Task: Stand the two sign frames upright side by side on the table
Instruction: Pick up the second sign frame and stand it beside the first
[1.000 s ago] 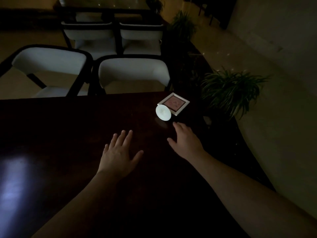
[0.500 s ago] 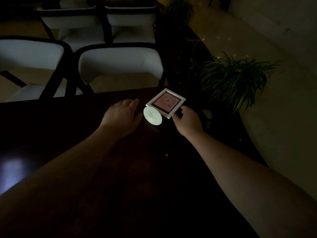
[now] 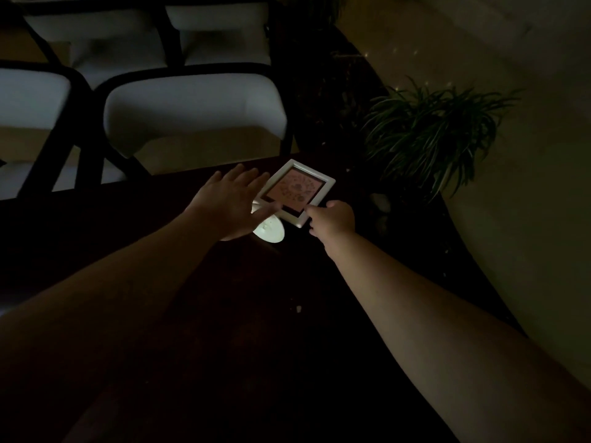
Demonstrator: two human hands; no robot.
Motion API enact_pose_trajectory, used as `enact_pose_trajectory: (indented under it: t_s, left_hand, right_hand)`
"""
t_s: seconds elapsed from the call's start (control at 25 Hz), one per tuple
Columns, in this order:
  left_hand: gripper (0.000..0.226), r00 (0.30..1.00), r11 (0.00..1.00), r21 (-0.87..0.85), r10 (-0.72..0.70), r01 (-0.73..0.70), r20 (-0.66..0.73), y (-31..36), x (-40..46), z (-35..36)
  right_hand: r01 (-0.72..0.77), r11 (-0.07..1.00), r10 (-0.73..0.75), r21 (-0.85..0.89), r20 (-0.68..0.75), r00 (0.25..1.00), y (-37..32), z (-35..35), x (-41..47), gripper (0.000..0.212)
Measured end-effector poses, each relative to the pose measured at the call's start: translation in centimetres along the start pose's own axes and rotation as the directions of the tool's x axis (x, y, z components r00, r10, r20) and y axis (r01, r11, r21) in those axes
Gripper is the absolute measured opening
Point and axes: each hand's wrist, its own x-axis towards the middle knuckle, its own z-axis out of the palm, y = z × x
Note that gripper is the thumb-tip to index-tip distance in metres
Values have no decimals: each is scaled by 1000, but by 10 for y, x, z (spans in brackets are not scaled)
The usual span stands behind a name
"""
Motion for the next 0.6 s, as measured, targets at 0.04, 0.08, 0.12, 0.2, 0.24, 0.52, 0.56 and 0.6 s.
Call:
enact_pose_trajectory:
  t_s: [0.04, 0.08, 0.12, 0.2, 0.24, 0.52, 0.56, 0.6]
  left_hand:
    - [92, 1000, 1000, -3, 14, -14, 10, 3, -1, 3]
    - [91, 1000, 1000, -12, 21, -21, 10, 4, -3, 6]
    - [90, 1000, 999, -27, 20, -20, 3, 5, -4, 8]
    - [87, 1000, 998, -59, 7, -8, -11, 7, -7, 11]
    - [86, 1000, 998, -68, 3, -4, -14, 7, -10, 11]
    - [79, 998, 995, -102, -11, 4, -69, 15, -57, 16]
    - [78, 997, 994, -105, -25, 17, -73, 17, -65, 19]
    - [78, 996, 994, -107, -42, 33, -79, 18, -75, 21]
  right_hand:
    - [-52, 995, 50, 85, 29, 998, 0, 3, 2, 51]
    - [-87, 983, 78, 160, 61, 995, 0, 6, 4, 43]
    - [-110, 970, 93, 216, 85, 992, 0, 8, 4, 35]
    - [-136, 953, 113, 270, 99, 989, -1, 13, 4, 26]
    - [-143, 949, 119, 282, 100, 988, -1, 14, 2, 24]
    - [-5, 939, -42, 345, 128, 991, -4, 20, -27, 36]
    - [25, 939, -71, 343, 123, 990, -4, 21, -33, 35]
    - [52, 941, -99, 335, 123, 988, -5, 23, -39, 35]
